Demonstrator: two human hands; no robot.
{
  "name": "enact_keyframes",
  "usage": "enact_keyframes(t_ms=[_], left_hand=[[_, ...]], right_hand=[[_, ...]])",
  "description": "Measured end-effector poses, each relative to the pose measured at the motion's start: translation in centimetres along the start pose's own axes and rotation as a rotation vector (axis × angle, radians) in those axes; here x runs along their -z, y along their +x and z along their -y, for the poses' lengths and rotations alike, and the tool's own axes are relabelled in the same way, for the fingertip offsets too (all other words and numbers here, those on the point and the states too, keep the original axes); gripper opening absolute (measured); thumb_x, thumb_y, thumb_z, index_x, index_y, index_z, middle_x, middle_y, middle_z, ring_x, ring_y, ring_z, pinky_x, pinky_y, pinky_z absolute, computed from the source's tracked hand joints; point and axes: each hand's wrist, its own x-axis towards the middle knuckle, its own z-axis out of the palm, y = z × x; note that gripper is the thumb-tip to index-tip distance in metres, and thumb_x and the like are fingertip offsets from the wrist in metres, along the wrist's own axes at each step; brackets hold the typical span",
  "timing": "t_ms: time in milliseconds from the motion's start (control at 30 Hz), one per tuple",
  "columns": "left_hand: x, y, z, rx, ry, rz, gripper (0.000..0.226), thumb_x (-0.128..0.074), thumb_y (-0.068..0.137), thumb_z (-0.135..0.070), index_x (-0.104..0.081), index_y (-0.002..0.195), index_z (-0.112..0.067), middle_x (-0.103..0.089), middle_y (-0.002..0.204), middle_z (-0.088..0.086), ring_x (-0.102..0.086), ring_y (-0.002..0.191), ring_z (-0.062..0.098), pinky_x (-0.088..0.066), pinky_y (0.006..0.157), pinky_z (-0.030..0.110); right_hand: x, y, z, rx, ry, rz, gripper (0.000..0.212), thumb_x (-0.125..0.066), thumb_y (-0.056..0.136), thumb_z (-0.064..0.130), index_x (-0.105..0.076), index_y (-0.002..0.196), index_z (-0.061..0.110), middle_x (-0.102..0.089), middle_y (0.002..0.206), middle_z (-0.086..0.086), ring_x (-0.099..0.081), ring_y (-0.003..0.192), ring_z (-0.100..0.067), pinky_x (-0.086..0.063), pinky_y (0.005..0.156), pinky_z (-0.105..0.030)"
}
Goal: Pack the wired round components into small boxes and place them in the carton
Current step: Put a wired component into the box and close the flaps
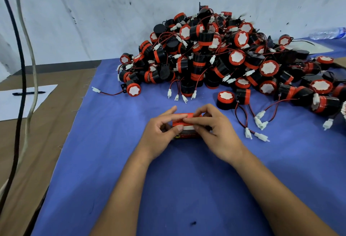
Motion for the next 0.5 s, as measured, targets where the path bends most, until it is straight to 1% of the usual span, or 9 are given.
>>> enact_keyframes(t_ms=[67,100,133,167,200,233,300,367,500], left_hand=[[0.17,-0.04,-0.05,-0.008,-0.011,-0.013,0.038,-0.074,0.094,-0.006,-0.078,0.113,-0.039,-0.057,0.150,-0.011,-0.051,0.071,0.019,-0.055,0.073,0.024],[0.24,-0.04,-0.10,-0.014,-0.013,-0.015,0.036,-0.074,0.094,-0.006,-0.079,0.112,-0.037,-0.059,0.148,-0.011,-0.058,0.077,0.013,-0.056,0.076,0.024],[0.29,-0.02,-0.14,-0.021,0.000,-0.018,0.034,-0.074,0.094,-0.006,-0.079,0.111,-0.035,-0.060,0.147,-0.011,-0.064,0.092,0.007,-0.057,0.083,0.027],[0.22,0.07,-0.19,-0.031,0.030,-0.022,0.033,-0.074,0.094,-0.006,-0.079,0.111,-0.034,-0.061,0.145,-0.010,-0.064,0.111,0.003,-0.057,0.092,0.031],[0.21,0.13,-0.19,-0.042,0.059,-0.029,0.033,-0.074,0.094,-0.006,-0.079,0.111,-0.033,-0.062,0.144,-0.009,-0.060,0.125,0.004,-0.055,0.101,0.035],[0.13,0.17,-0.21,-0.051,0.069,-0.031,0.033,-0.073,0.094,-0.005,-0.079,0.110,-0.033,-0.062,0.143,-0.009,-0.057,0.132,0.005,-0.053,0.105,0.037],[0.11,0.14,-0.37,-0.045,0.035,-0.020,0.032,-0.073,0.093,-0.002,-0.079,0.110,-0.029,-0.064,0.141,-0.010,-0.056,0.132,0.002,-0.052,0.107,0.033],[0.20,0.06,-0.52,-0.039,0.013,-0.006,0.031,-0.073,0.093,-0.001,-0.079,0.111,-0.026,-0.064,0.140,-0.009,-0.056,0.131,-0.001,-0.052,0.106,0.029],[0.11,-0.03,-0.67,-0.056,0.003,-0.023,0.031,-0.074,0.091,0.002,-0.081,0.106,-0.023,-0.066,0.139,-0.004,-0.058,0.131,0.000,-0.053,0.104,0.027]], right_hand=[[0.63,0.06,-0.20,-0.075,0.140,-0.062,0.020,-0.071,0.094,0.003,-0.080,0.109,0.013,-0.065,0.109,0.001,-0.066,0.083,-0.014,-0.057,0.073,-0.025],[0.73,0.03,-0.23,-0.097,0.176,-0.097,0.014,-0.075,0.091,0.003,-0.080,0.103,0.010,-0.067,0.107,-0.001,-0.068,0.076,-0.015,-0.059,0.065,-0.027],[0.69,0.00,-0.20,-0.113,0.193,-0.121,0.009,-0.077,0.089,0.004,-0.080,0.097,0.007,-0.068,0.105,-0.002,-0.067,0.068,-0.014,-0.059,0.059,-0.026],[0.66,-0.05,-0.20,-0.120,0.189,-0.137,0.005,-0.079,0.088,0.005,-0.080,0.093,0.006,-0.069,0.103,-0.002,-0.066,0.064,-0.013,-0.058,0.057,-0.025],[0.54,-0.05,-0.19,-0.116,0.165,-0.145,0.004,-0.080,0.087,0.008,-0.080,0.091,0.008,-0.069,0.100,-0.001,-0.065,0.064,-0.012,-0.057,0.058,-0.023],[0.48,-0.03,-0.24,-0.103,0.125,-0.152,0.004,-0.081,0.087,0.010,-0.080,0.091,0.009,-0.070,0.097,0.000,-0.064,0.065,-0.013,-0.055,0.061,-0.022],[0.53,0.09,-0.34,-0.068,0.058,-0.158,0.004,-0.081,0.087,0.014,-0.081,0.090,0.012,-0.069,0.090,0.003,-0.062,0.068,-0.014,-0.051,0.064,-0.022],[0.64,0.15,-0.44,-0.056,0.043,-0.158,0.005,-0.082,0.087,0.015,-0.081,0.091,0.012,-0.068,0.088,0.004,-0.061,0.069,-0.015,-0.049,0.064,-0.020],[0.64,0.16,-0.71,-0.054,0.049,-0.115,0.006,-0.080,0.088,0.014,-0.082,0.094,0.012,-0.070,0.097,0.005,-0.064,0.083,-0.011,-0.048,0.069,-0.015]])
